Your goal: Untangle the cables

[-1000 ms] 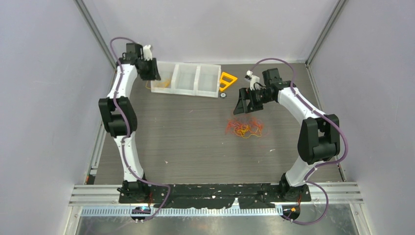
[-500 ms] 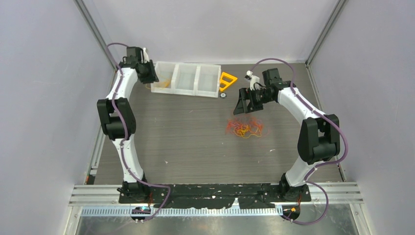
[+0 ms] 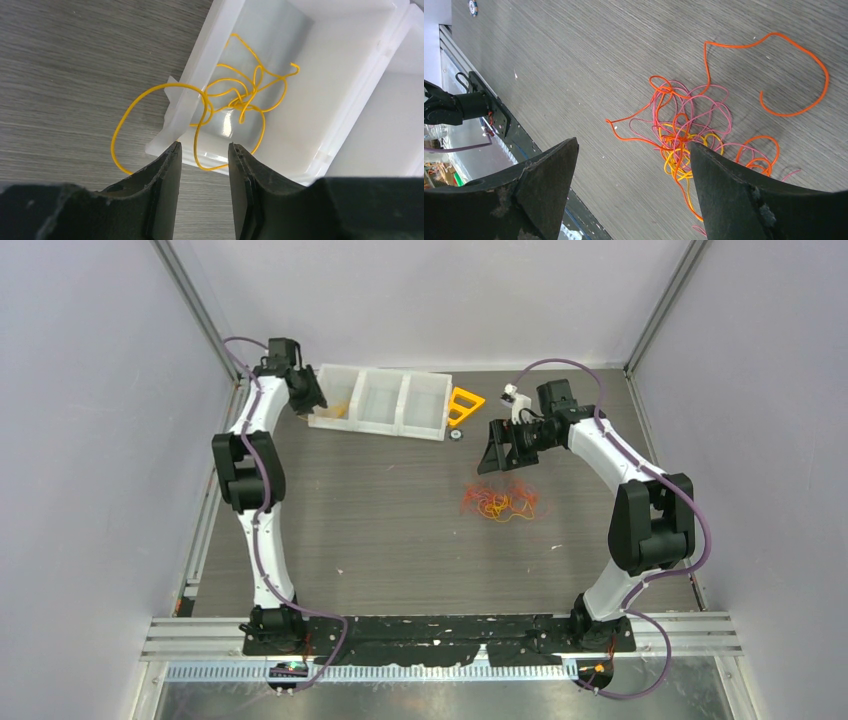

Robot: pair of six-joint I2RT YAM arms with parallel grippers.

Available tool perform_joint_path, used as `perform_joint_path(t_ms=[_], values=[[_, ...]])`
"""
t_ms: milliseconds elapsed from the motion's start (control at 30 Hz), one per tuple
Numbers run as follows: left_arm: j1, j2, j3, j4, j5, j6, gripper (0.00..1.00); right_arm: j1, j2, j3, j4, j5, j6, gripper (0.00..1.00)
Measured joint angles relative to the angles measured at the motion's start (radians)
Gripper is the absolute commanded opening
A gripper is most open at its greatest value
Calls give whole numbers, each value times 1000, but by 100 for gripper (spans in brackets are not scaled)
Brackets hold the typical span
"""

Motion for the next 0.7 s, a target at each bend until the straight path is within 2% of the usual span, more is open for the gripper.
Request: perform_joint_path(t_ms=[67,233,700], values=[[0,11,6,-5,1,-24,34,-2,0,0,0,0,0,88],[-5,57,44,9,31,-61,1,-6,0,0,0,1,0,88],[-4,162,61,246,330,-190,0,-16,0,0,-1,5,0,88]])
